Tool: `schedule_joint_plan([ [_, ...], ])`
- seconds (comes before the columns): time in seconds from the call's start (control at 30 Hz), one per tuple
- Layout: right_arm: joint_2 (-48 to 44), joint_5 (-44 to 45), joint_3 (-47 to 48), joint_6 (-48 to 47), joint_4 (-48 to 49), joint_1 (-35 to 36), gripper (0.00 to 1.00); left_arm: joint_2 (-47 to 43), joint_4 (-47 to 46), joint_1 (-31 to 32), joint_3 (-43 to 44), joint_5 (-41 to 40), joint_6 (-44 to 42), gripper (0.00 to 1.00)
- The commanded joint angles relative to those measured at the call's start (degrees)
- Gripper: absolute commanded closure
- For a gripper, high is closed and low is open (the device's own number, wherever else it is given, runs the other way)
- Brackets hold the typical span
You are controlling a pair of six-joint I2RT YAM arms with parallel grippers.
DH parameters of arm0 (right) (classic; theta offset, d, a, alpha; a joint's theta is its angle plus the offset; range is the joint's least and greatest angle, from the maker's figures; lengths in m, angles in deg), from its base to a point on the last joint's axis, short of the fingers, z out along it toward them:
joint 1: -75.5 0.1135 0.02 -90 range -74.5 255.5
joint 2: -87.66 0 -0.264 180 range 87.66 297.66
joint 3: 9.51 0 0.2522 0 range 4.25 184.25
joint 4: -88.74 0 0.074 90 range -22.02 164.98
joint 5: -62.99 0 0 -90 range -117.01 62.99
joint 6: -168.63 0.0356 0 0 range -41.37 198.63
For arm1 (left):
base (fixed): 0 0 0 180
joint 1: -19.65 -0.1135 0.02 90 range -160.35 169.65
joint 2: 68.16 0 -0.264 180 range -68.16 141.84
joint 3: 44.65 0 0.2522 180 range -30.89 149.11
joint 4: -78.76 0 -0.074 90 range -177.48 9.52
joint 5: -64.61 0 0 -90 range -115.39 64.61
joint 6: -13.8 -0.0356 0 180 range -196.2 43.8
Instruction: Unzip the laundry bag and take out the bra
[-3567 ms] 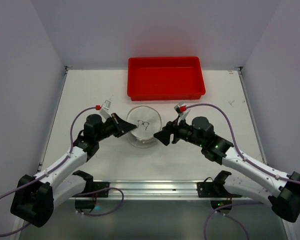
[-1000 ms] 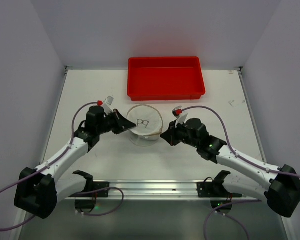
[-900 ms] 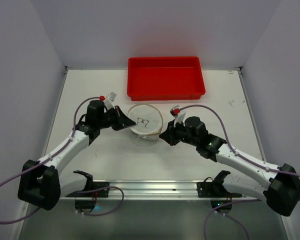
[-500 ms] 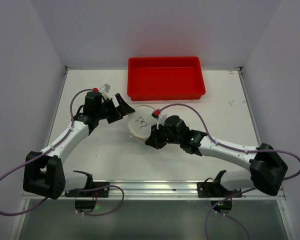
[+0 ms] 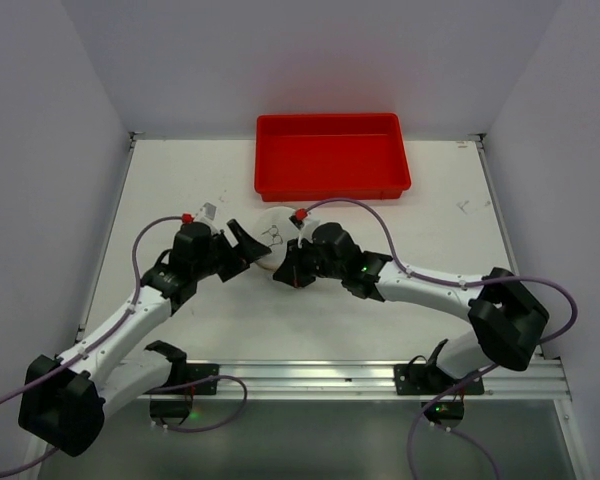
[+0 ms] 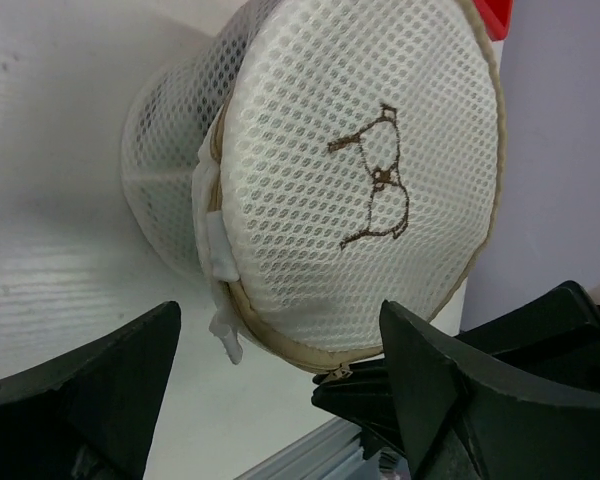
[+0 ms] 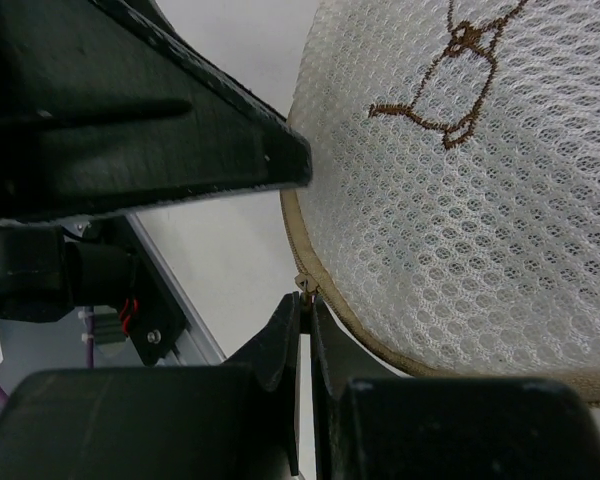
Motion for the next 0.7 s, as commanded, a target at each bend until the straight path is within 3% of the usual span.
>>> schedule_joint_plan([
  [0.0, 0.3, 0.4, 2.1, 1.3, 3.6, 0.3, 1.0, 0.5, -7.0, 2.1, -3.0, -2.5, 7.5, 0.17],
  [0.03, 0.3, 0.4, 2.0, 1.3, 3.7, 0.4, 1.0, 1.0, -8.3, 2.4, -3.2, -2.5, 8.1, 0.19],
  [0.13, -0.5, 0.7, 1.4, 1.2, 3.3, 0.4, 1.0, 3.5, -9.8, 3.8, -1.9, -3.0, 8.4, 0.41],
  [0.17, -1.0, 1.2, 0.9, 0.9, 2.8, 0.4, 1.0, 4.0, -9.7, 4.0, -1.5, -3.0, 8.2, 0.57],
  [0.23, -2.7, 2.2, 0.0, 0.4, 1.8, 0.4, 1.0, 4.5, -9.2, 4.0, -1.1, -3.5, 7.9, 0.76],
  [0.27, -3.4, 3.0, -1.4, -0.6, 1.5, 0.2, 1.0, 4.3, -7.9, 4.1, -0.9, -4.1, 7.6, 0.9],
  [0.33, -5.2, 4.7, -3.0, -2.8, -0.7, -0.8, 1.0, 3.8, -6.3, 4.0, -0.3, -5.6, 6.4, 1.0],
  [0.43, -8.9, 5.1, -6.4, -4.9, -4.4, -5.1, 1.0, 3.6, -3.4, 3.8, 0.8, -6.0, 3.4, 1.0],
  [0.57, -15.5, 4.0, -11.1, -6.3, -7.3, -16.1, 1.0, 4.0, -0.9, 2.6, 1.9, -3.4, -1.8, 1.0],
  [0.67, -18.0, 4.2, -11.4, -8.4, -9.5, -18.6, 1.0, 6.1, 0.3, -0.1, 3.3, 0.9, -7.5, 1.0],
])
